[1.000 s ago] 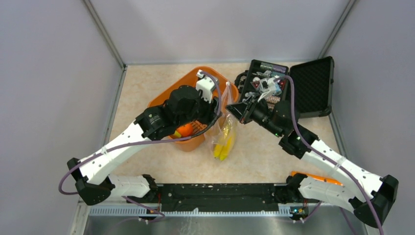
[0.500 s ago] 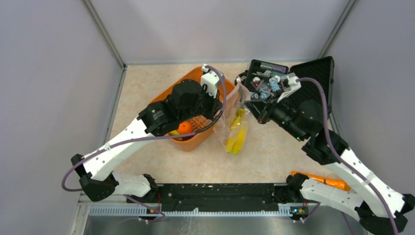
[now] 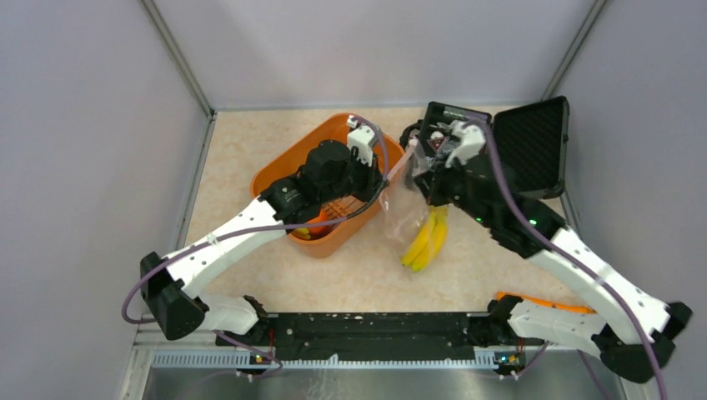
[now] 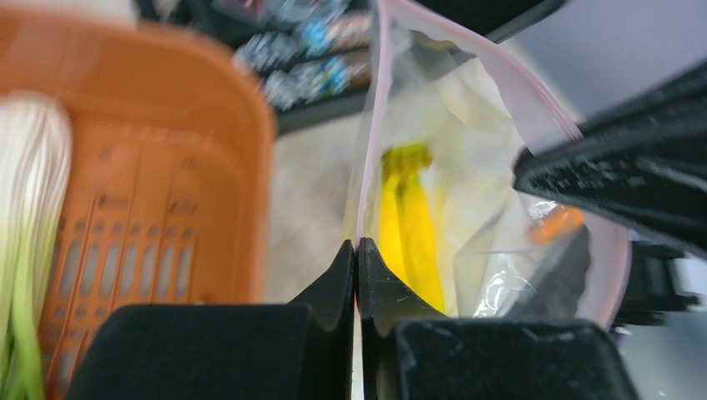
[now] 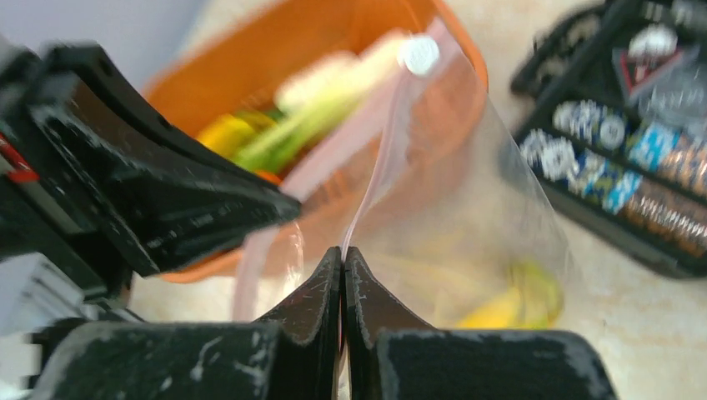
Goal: Place the food in the zip-top bag and seal the zipper
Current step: Adjust the zipper food storage bag at the center of the board.
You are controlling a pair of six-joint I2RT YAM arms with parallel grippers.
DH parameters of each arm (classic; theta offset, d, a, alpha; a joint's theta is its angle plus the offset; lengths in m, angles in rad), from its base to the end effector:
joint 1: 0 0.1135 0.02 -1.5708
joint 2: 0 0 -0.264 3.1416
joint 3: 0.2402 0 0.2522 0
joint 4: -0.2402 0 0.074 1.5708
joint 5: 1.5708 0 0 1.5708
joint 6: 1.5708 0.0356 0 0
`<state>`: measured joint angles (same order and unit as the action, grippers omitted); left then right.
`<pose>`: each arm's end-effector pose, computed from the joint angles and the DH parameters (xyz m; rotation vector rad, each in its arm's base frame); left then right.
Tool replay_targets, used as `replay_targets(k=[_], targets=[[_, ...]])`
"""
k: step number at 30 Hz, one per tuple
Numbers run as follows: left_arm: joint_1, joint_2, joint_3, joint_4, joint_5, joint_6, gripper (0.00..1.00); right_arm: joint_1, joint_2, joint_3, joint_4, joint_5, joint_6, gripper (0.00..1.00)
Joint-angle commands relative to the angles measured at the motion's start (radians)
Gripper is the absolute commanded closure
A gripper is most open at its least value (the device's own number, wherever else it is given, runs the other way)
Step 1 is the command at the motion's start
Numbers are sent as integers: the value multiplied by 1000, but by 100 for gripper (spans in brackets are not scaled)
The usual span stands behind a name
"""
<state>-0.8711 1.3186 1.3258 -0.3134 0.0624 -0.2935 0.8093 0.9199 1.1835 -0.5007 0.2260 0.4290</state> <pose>0.1935 -0.2333 0.3979 0.6035 1.8732 -0.8440 0.1345 0.1295 0.4197 -0.1870 1.8445 0.6729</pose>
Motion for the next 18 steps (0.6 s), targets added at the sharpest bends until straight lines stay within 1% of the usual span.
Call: replay_targets(k=[1,4,7,9,15,16,18], targets=[[118,20,-129,36,-1,-104,100,6,96,-63,-4,74,53,100],[133,-22,-144,38,-33,-88,100,5,49,-94,99,56,59,100],[136,-24,-98,-13,-89,-54,100,4,-2,-128,199,17,53,100],[136,-17,-71,-41,-98,-38,100,4,-21,-125,215,5,52,100],[136,-47,-47,-30,-70,-14,100,4,-46,-103,207,-10,50,100],[137,-56,-46,-29,-34,-9,90,5,-50,-104,200,-1,54,100],[137,-74,-43,-36,-3,11,42,4,-59,-103,191,23,61,100]])
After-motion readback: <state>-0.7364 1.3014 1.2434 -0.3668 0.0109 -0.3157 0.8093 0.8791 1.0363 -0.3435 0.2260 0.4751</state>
